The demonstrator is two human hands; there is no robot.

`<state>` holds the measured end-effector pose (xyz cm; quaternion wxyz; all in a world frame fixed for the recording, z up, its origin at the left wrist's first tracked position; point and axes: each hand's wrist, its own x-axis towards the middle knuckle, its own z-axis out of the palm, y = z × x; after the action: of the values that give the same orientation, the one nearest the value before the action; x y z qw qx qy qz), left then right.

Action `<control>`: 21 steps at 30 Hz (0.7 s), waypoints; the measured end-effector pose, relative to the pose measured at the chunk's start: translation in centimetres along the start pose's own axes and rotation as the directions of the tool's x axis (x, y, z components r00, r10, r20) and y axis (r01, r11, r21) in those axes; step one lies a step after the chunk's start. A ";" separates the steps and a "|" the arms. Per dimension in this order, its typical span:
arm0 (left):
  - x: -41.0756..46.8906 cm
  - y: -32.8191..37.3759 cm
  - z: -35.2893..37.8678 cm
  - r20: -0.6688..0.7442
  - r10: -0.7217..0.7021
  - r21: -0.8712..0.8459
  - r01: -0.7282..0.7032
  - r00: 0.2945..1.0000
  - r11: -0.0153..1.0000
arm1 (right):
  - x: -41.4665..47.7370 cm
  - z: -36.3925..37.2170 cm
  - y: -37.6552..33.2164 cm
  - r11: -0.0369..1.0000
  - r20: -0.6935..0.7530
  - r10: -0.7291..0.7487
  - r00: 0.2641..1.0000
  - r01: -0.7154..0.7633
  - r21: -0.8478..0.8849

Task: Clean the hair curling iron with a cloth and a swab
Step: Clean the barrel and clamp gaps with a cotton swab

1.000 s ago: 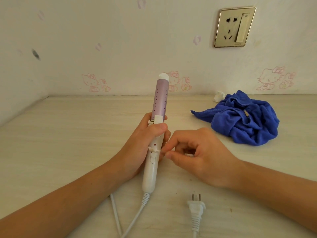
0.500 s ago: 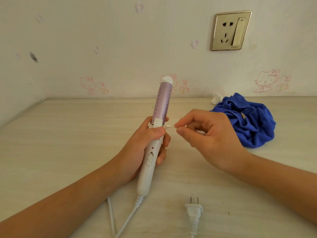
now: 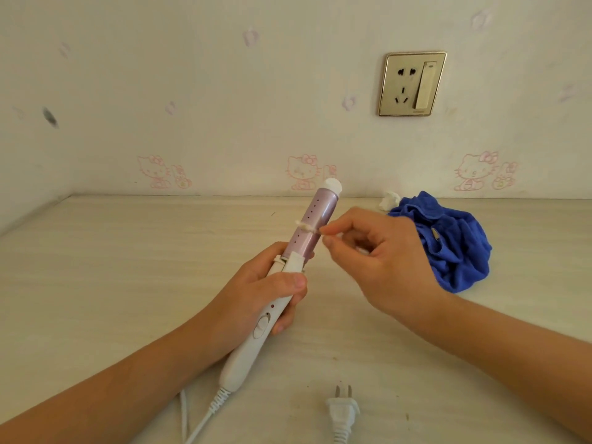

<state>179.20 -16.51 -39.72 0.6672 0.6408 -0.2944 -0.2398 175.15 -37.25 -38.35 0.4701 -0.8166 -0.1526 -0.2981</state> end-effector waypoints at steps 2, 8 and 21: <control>0.0 0.0 0.0 0.005 0.005 0.005 -0.005 1.000 1.000 | -1.2 0.6 -0.5 0.995 0.090 -0.075 0.993 0.080 -0.055; 0.0 -0.1 -0.1 -0.002 -0.026 -0.022 0.026 1.000 0.999 | 2.0 -1.4 0.9 0.999 -0.099 0.012 0.995 -0.017 -0.046; -0.1 0.0 0.0 0.015 -0.015 0.012 0.015 1.000 1.000 | -0.1 -0.1 0.0 0.985 0.039 -0.111 0.993 0.115 -0.132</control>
<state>179.16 -16.41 -39.78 0.6593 0.6452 -0.2960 -0.2479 175.04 -37.35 -38.38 0.3942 -0.8408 -0.1857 -0.3211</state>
